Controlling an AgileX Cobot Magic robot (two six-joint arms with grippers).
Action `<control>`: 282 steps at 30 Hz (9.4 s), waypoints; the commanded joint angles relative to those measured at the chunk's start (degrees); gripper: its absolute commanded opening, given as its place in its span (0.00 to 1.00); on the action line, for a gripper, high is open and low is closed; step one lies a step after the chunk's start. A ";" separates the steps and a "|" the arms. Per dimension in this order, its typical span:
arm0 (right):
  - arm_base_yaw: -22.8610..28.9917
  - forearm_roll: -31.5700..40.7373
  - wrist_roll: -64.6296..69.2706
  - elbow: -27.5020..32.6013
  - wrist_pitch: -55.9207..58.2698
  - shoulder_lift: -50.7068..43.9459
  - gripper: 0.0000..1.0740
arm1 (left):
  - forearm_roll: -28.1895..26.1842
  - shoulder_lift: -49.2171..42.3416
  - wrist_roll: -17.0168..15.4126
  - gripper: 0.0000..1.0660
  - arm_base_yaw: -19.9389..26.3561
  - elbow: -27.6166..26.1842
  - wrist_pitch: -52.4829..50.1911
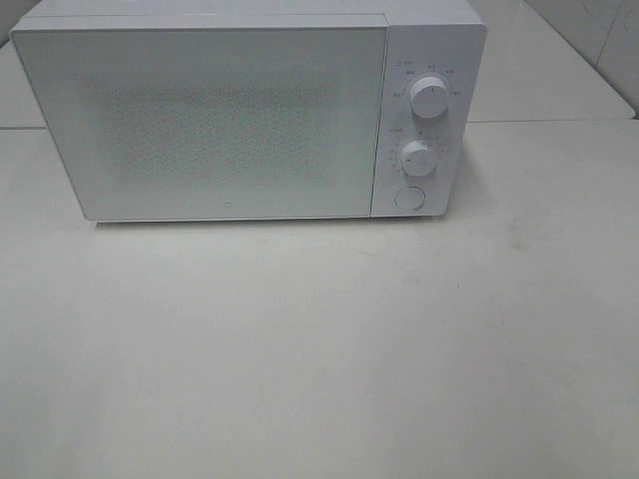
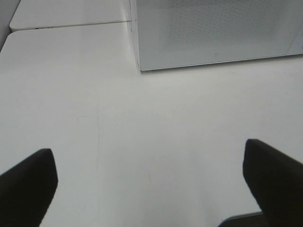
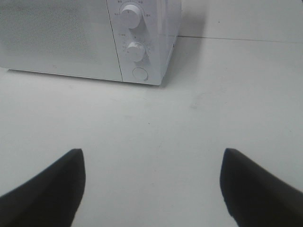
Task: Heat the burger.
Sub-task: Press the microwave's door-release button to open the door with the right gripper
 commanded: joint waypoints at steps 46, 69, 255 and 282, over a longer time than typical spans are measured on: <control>-0.46 -3.55 0.40 1.03 -53.06 55.12 0.70 | 0.00 -1.09 -0.23 0.94 0.17 0.17 -0.69; 3.67 4.58 -3.27 17.02 -102.79 77.23 0.70 | 0.00 -1.09 -0.23 0.94 0.17 0.17 -0.69; 19.54 36.21 69.79 -28.13 -120.72 122.56 0.00 | -0.06 -1.09 -0.23 0.94 0.17 0.17 -0.69; 20.40 35.81 70.24 -23.95 -110.35 118.72 0.00 | -0.06 -1.09 -0.23 0.94 0.17 0.17 -0.69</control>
